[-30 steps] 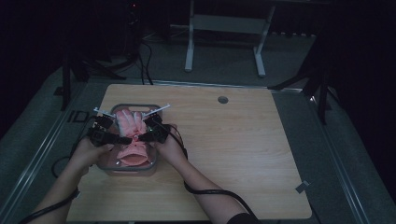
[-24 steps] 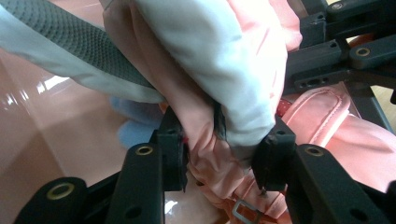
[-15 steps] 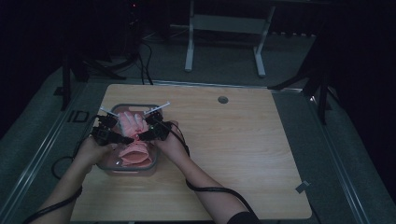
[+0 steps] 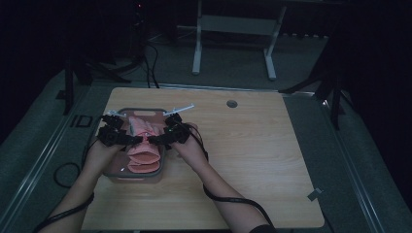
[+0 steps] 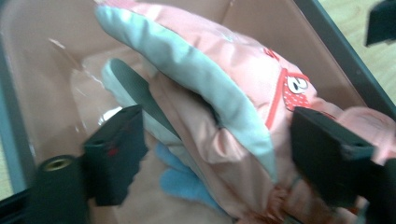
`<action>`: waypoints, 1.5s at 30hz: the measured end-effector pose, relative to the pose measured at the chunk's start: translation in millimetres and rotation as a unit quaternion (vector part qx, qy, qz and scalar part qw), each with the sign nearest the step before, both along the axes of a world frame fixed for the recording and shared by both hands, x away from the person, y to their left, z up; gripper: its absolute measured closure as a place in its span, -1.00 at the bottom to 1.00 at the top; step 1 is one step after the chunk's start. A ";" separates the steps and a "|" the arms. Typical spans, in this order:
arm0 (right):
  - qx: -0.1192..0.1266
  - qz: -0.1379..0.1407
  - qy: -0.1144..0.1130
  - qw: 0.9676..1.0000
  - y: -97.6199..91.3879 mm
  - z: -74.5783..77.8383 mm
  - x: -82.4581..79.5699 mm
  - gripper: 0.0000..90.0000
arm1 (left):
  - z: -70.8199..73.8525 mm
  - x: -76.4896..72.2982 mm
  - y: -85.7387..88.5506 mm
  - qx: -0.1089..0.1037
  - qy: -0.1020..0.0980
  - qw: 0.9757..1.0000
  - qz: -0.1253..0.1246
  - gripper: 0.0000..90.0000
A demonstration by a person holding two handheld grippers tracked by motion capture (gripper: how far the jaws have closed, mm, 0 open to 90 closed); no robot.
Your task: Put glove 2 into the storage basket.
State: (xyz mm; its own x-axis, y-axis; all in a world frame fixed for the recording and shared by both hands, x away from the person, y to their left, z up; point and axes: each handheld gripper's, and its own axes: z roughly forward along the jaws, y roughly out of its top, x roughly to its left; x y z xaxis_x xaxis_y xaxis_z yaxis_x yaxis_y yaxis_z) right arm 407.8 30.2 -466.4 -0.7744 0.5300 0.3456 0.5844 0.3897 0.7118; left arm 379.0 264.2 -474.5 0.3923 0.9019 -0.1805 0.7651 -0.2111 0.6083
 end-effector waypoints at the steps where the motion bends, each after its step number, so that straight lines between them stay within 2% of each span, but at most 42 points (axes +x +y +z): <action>1: 0.002 0.000 -0.003 1.000 -2.4 0.2 -0.4 -0.57 | 0.5 -0.6 0.1 0.000 -0.007 1.000 0.002 -0.62; 5: 0.011 -0.002 -0.006 1.000 -12.2 2.9 -1.2 -0.58 | 6.0 -3.8 2.5 -0.018 -0.032 0.999 0.004 -0.68; 6: 0.011 -0.002 -0.006 1.000 -12.2 2.9 -1.2 -0.58 | 6.0 -3.8 2.5 -0.018 -0.032 0.999 0.004 -0.68; 8: 0.015 -0.003 -0.007 1.000 -19.7 6.1 -2.4 -0.58 | 14.2 -8.6 2.7 -0.030 -0.052 0.998 -0.002 -0.68; 9: 0.015 -0.003 -0.007 1.000 -19.7 6.1 -2.4 -0.58 | 14.2 -8.6 2.7 -0.030 -0.052 0.998 -0.002 -0.68; 11: 0.014 -0.001 -0.012 1.000 -27.1 9.5 -4.3 -0.59 | 24.1 -16.9 -3.3 -0.035 -0.069 0.997 -0.020 -0.68; 13: 0.014 0.000 -0.015 1.000 -32.9 11.1 -4.9 -0.60 | 27.3 -20.2 -6.4 -0.033 -0.075 0.996 -0.026 -0.68; 14: 0.014 0.000 -0.014 1.000 -35.8 11.6 -5.1 -0.60 | 32.2 -26.3 -13.4 -0.036 -0.082 0.995 -0.039 -0.68; 16: 0.012 0.000 -0.013 1.000 -41.4 12.0 -5.2 -0.60 | 33.9 -28.9 -17.2 -0.038 -0.083 0.995 -0.047 -0.68; 20: 0.011 0.001 -0.015 1.000 -50.9 11.6 -6.1 -0.60 | 38.1 -41.1 -37.6 -0.053 -0.086 0.991 -0.082 -0.68; 22: 0.007 0.003 -0.013 1.000 -55.0 10.6 -6.7 -0.60 | 38.9 -42.9 -41.7 -0.056 -0.083 0.991 -0.090 -0.68; 23: 0.008 0.003 -0.011 1.000 -57.0 10.2 -7.1 -0.60 | 40.3 -46.3 -49.6 -0.061 -0.080 0.989 -0.106 -0.68; 24: 0.007 0.005 -0.012 1.000 -58.9 9.6 -7.3 -0.60 | 40.3 -46.3 -49.6 -0.061 -0.080 0.989 -0.106 -0.68; 26: 0.004 0.004 -0.013 1.000 -62.6 8.9 -8.2 -0.60 | 41.4 -51.5 -61.9 -0.068 -0.083 0.986 -0.124 -0.68; 27: 0.004 0.004 -0.013 1.000 -62.6 8.9 -8.2 -0.60 | 41.4 -51.5 -61.9 -0.068 -0.083 0.986 -0.124 -0.68; 28: 0.003 0.005 -0.014 1.000 -64.7 8.5 -8.7 -0.60 | 41.9 -54.3 -68.1 -0.071 -0.087 0.985 -0.132 -0.68; 32: 0.000 0.012 -0.010 1.000 -73.6 4.3 -11.5 -0.60 | 42.8 -59.2 -82.1 -0.076 -0.091 0.981 -0.152 -0.68; 34: -0.002 0.014 -0.011 1.000 -74.5 3.4 -12.2 -0.60 | 42.8 -59.2 -82.1 -0.076 -0.091 0.981 -0.152 -0.68; 35: -0.007 0.017 -0.012 1.000 -76.8 1.1 -14.5 -0.62 | 42.7 -63.5 -95.0 -0.082 -0.091 0.978 -0.171 -0.68; 39: -0.001 0.019 -0.016 1.000 -82.3 0.0 -18.1 -0.64 | 41.3 -68.9 -109.2 -0.082 -0.089 0.975 -0.189 -0.68; 40: -0.001 0.019 -0.016 1.000 -82.3 0.0 -18.1 -0.64 | 41.3 -68.9 -109.2 -0.082 -0.089 0.975 -0.189 -0.68; 45: -0.003 0.023 -0.022 0.999 -94.6 -3.5 -20.8 -0.64 | 37.8 -77.2 -127.9 -0.079 -0.090 0.970 -0.211 -0.68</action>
State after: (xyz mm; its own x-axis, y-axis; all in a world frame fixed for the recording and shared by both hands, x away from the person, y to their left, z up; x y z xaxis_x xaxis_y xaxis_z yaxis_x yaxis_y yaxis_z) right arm 387.0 -64.5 -470.0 -0.8120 0.4961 0.3074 0.5340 0.4190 0.7344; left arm 301.7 136.3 -436.6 0.7591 0.6201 -0.1980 0.5089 -0.3756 0.7745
